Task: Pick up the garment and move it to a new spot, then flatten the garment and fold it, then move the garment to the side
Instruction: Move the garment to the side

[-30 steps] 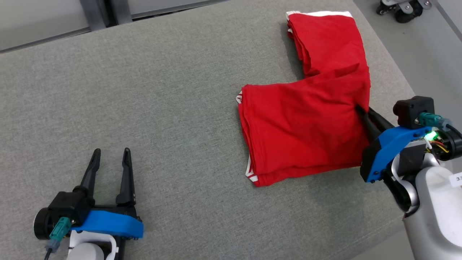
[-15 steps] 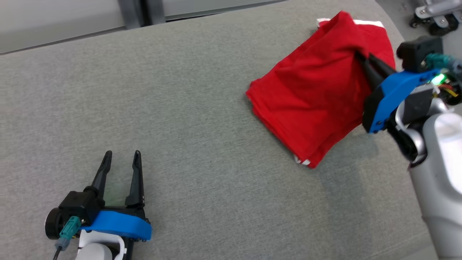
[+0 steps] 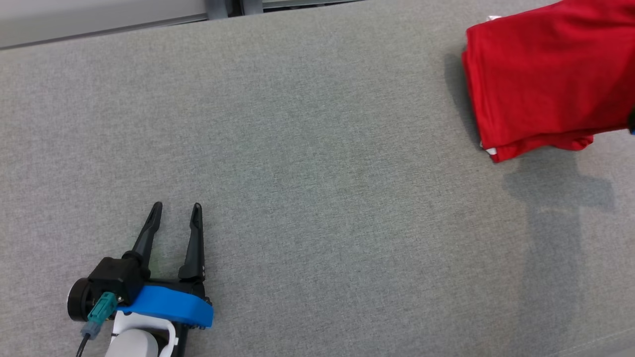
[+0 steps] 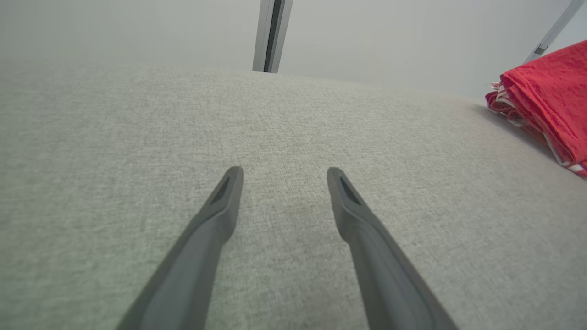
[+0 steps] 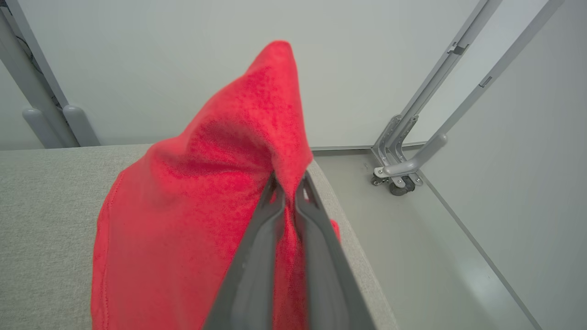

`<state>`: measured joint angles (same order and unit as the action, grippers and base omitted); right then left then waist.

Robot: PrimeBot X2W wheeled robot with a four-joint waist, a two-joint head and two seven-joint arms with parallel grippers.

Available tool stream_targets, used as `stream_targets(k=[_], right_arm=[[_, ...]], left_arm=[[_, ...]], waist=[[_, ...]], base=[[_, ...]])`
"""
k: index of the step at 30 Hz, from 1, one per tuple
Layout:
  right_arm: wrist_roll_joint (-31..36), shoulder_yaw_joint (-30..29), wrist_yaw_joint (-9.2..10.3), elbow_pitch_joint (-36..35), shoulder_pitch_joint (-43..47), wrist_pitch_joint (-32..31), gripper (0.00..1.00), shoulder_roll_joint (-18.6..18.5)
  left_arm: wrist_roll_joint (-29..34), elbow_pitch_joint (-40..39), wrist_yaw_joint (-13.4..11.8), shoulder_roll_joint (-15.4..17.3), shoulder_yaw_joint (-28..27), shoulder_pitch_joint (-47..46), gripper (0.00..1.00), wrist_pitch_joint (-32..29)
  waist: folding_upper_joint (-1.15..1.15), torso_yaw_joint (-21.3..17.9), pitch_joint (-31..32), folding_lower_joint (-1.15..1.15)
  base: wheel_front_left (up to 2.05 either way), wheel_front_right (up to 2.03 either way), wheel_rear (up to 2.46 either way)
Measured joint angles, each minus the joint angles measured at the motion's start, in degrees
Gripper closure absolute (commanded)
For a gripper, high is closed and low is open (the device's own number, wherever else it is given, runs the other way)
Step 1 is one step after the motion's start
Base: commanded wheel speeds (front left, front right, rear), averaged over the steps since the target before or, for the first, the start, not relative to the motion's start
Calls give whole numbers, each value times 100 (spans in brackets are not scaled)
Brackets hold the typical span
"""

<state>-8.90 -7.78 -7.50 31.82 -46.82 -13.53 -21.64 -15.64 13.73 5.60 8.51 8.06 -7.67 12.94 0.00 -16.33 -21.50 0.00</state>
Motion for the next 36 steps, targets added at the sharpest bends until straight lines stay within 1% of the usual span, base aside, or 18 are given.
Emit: stream_targets(k=[1, 2, 4, 6, 11, 18, 24, 29, 31, 36], right_arm=[[46, -122, 0, 114, -7, 56, 63, -22], [108, -275, 0, 223, -14, 116, 0, -22], [238, -581, 1, 396, -40, 332, 0, 14], [360, -711, 1, 526, -79, 526, 0, 66], [487, -754, 1, 802, -85, 917, 0, 252], [483, -338, 1, 921, -131, 1194, 0, 341], [480, 53, 1, 691, -87, 1626, 0, 459], [534, 355, 1, 426, 458, 1940, 0, 664], [534, 432, 1, 296, 732, 2056, 0, 834], [570, 499, 1, -57, 1581, 2343, 0, 1267]], left_arm=[[1, -16, 0, 3, 13, -16, 0, -19], [5, -43, 0, 13, 23, -24, 0, -29], [13, -71, -1, 38, 40, -43, 0, -67], [14, -80, 0, 60, 54, -65, 0, -75], [9, -90, -4, 101, 66, -70, 0, -101], [-40, -132, -63, 142, 35, -64, 0, -99], [-131, -74, -133, 53, -11, -67, 0, 8], [-272, 98, -204, -64, -140, 23, 0, 114], [-320, 176, -249, -105, -198, 118, 0, 137], [-398, 358, -270, -152, -311, 354, 0, 183]], waist=[[0, 17, -25, 0], [0, 32, -52, 0], [0, 58, -95, 0], [0, 85, -120, 0], [0, 100, -107, 0], [0, 80, 18, 0], [0, 217, 386, 0], [0, 484, 882, -1], [0, 603, 1081, -2], [0, 905, 1455, -2]], base=[[0, 0, 0], [0, 0, 0], [0, 0, 0], [0, 0, 0], [0, 0, 0], [0, 0, 0], [0, 0, 0], [0, 0, 0], [0, 0, 0], [0, 0, 0]])
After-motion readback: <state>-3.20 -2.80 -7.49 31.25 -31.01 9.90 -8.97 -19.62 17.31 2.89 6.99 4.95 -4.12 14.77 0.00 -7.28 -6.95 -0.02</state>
